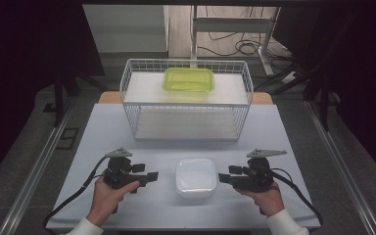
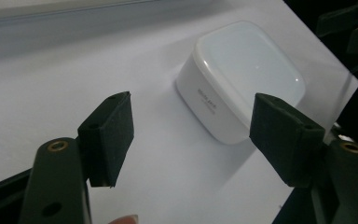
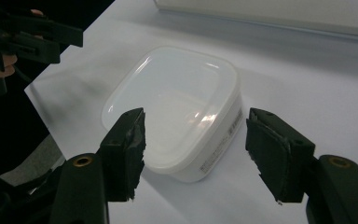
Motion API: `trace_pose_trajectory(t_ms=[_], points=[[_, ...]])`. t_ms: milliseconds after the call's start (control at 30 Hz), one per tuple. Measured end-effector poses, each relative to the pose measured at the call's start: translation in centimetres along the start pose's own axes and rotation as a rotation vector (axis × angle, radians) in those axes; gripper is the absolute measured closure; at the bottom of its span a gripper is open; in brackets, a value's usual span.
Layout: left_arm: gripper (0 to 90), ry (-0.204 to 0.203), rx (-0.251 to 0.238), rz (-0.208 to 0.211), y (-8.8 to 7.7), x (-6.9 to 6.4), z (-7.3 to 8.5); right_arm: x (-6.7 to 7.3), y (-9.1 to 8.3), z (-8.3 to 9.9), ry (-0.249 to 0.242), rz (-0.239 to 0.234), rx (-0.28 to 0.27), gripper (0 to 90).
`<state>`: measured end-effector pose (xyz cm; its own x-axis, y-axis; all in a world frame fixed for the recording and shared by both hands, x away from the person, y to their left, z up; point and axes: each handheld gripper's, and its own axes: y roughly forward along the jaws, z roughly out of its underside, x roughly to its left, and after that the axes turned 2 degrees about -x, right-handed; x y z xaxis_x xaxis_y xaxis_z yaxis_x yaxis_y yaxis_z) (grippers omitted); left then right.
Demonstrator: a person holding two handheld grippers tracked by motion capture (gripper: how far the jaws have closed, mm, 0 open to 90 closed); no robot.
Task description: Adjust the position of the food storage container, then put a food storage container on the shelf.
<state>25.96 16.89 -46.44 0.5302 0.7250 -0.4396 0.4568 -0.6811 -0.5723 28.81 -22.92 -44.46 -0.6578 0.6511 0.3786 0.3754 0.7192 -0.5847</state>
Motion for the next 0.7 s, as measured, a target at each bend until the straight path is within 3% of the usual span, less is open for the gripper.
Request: trace_pose_trajectory(t_ms=[233,467,700], points=[[32.5,-0.045,-0.019,0.025,0.7,-0.3,0.0,-0.1,1.2,0.1,0.016,-0.003,0.057,36.6],[32.7,-0.079,-0.006,0.041,1.6,-0.3,-0.1,-0.3,1.8,-0.2,0.032,-0.012,0.054,35.4],[32.7,-0.168,0.013,0.117,3.3,-0.4,-0.4,-0.6,2.4,-0.6,0.059,0.009,0.059,36.5]])
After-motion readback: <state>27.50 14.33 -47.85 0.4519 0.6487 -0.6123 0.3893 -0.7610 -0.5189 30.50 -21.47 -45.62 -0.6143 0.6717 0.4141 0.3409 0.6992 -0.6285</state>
